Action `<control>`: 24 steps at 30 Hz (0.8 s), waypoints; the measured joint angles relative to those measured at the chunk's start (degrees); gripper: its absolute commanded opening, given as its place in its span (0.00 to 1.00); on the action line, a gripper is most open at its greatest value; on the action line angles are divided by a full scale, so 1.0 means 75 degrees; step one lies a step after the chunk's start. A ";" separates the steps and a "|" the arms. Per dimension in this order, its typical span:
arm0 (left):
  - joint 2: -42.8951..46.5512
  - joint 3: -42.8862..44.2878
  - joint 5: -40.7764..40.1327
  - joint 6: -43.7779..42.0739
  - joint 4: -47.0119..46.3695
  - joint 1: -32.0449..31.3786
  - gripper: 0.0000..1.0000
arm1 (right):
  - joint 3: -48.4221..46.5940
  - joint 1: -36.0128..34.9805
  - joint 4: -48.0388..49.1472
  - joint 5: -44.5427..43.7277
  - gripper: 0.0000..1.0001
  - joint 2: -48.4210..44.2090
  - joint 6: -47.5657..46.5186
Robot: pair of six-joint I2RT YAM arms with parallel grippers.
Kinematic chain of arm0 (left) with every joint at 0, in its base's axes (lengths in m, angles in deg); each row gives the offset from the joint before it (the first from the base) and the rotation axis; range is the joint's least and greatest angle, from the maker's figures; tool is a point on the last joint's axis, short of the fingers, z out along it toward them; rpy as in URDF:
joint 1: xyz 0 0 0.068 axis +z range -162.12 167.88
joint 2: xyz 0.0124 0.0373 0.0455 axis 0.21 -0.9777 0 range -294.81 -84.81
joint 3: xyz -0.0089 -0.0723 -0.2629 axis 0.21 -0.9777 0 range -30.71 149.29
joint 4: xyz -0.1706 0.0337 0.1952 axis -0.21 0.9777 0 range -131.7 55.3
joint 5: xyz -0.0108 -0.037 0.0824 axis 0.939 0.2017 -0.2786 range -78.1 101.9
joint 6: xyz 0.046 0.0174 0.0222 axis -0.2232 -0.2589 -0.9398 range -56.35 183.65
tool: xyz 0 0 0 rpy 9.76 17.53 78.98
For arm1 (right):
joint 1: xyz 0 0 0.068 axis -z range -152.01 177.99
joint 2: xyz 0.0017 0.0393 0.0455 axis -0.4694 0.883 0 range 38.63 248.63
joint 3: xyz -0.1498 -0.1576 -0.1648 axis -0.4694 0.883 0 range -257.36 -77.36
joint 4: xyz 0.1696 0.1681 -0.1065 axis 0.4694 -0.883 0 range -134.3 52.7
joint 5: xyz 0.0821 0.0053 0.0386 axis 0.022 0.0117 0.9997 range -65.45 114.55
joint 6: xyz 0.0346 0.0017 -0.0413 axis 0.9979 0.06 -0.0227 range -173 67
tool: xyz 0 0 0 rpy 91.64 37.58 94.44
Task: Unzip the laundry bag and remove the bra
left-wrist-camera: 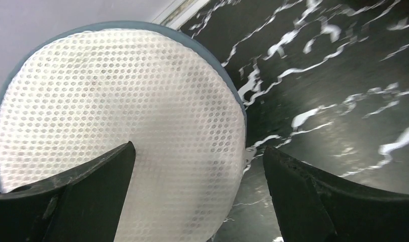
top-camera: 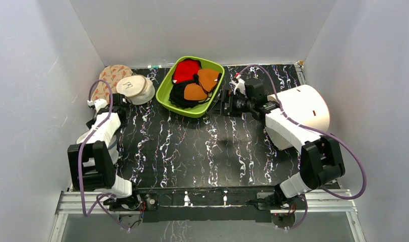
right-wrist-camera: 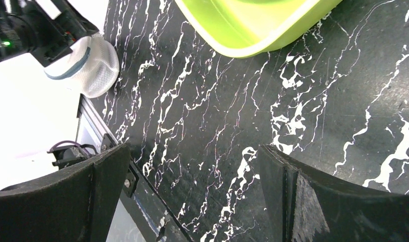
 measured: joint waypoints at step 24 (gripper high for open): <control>0.0740 -0.0828 0.1399 -0.0746 -0.1005 0.0417 0.00 | 0.0335 -0.0035 0.0152 -0.0026 0.98 -0.0493 0.0052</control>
